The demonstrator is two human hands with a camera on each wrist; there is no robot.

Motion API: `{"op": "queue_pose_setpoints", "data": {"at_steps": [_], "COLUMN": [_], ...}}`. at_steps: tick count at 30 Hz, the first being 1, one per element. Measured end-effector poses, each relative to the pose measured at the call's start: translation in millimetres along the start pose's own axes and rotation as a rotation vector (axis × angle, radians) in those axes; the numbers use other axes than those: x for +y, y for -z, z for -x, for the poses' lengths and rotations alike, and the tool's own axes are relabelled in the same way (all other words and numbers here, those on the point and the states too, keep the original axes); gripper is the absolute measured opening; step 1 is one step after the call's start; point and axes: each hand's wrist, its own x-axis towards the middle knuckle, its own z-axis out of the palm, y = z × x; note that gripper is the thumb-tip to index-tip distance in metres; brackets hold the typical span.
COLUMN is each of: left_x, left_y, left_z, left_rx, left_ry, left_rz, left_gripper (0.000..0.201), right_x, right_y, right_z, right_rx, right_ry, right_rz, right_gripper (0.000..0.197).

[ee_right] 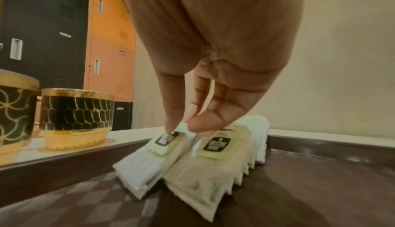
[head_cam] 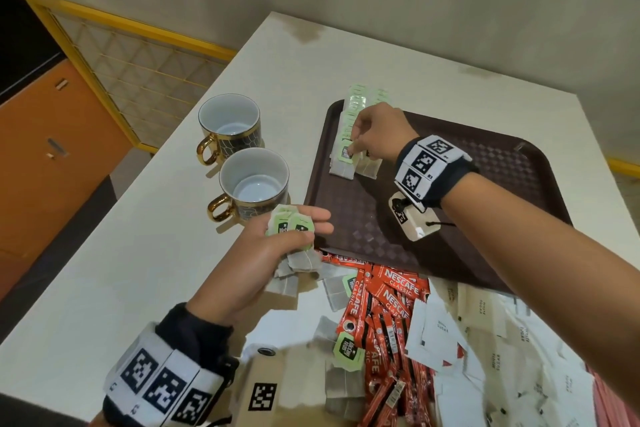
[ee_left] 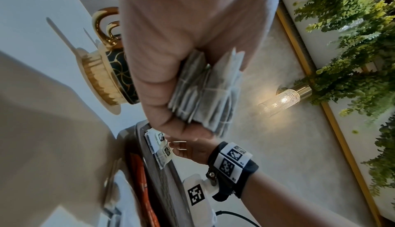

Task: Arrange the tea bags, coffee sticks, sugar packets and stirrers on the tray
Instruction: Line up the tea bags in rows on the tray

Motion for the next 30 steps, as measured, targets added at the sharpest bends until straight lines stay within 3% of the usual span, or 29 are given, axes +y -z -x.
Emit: {"op": "queue_pose_setpoints", "data": {"at_steps": [3, 8, 14, 19, 25, 30], "left_x": [0, 1, -1, -4, -5, -7], "left_y": [2, 0, 0, 1, -1, -3], "left_z": [1, 1, 1, 1, 1, 4], "left_rx": [0.0, 0.001, 0.0, 0.01, 0.014, 0.026], "left_ry": [-0.001, -0.003, 0.0, 0.03, 0.032, 0.031], "left_rz": [-0.004, 0.002, 0.003, 0.067, 0.126, 0.214], "left_gripper": [0.031, 0.03, 0.029, 0.028, 0.025, 0.025], "right_x": [9, 25, 20, 3, -17, -18], "right_y": [4, -4, -2, -7, -21, -19], "right_z": [9, 19, 23, 35, 33, 28], "right_rx": [0.074, -0.09, -0.126, -0.096, -0.105, -0.128], "right_ry": [0.078, 0.07, 0.091, 0.219, 0.214, 0.178], "right_rz": [0.074, 0.347, 0.381, 0.36, 0.559, 0.546], "right_gripper": [0.011, 0.017, 0.014, 0.001, 0.014, 0.019]}}
